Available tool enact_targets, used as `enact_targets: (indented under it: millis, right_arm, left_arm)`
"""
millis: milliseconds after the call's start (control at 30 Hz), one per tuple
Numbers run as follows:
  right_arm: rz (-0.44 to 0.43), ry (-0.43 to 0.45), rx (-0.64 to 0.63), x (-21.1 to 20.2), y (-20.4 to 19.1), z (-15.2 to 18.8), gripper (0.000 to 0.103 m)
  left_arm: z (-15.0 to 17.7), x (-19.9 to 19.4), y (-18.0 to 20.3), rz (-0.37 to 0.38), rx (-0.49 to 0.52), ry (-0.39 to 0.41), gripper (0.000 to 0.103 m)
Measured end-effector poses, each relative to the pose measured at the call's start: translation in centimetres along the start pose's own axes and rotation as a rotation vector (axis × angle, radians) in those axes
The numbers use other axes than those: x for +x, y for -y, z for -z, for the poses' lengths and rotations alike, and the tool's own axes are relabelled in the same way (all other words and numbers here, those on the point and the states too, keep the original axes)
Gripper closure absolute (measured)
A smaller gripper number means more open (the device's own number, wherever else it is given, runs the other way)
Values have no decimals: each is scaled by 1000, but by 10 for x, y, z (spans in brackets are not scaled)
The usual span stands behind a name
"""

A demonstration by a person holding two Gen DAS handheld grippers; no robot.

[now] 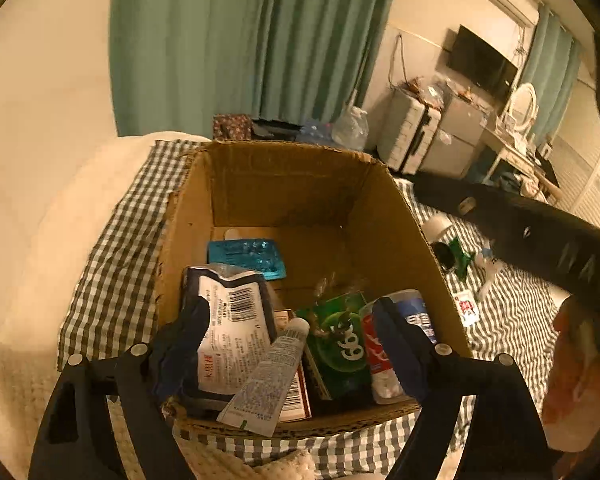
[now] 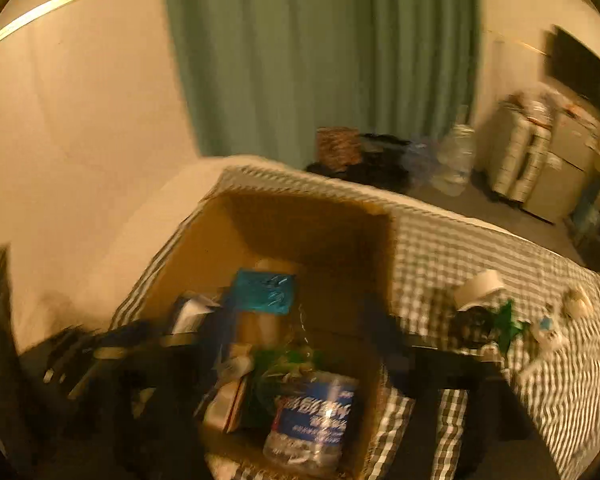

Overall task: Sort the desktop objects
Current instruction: 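Open both tools to drop the bracelet and tube into the box, then move both open tools back toward the items on the cloth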

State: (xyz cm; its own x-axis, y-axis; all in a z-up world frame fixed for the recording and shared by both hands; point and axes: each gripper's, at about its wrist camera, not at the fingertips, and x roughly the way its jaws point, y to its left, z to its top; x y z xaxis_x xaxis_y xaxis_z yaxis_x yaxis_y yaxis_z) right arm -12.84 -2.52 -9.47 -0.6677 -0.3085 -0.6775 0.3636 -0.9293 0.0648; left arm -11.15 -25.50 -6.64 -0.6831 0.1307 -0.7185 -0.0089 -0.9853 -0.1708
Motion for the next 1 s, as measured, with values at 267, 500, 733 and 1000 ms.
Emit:
enact_targets:
  millis: [267,500,733,1000]
  right_arm:
    - [70,67,78,-38,44,14,29]
    - [198,95,186,-104,140,70,25]
    - [325,115,359,-158,247,128,25]
    - [364,88,386,-151,298,181,25]
  left_arm:
    - [12,-16,21,-41,27,5,1]
    - [28,-34,92,23,84,16,0]
    - [50,-19,185,89,131,-34,0]
    - [74,42,269,79,150,-103,0]
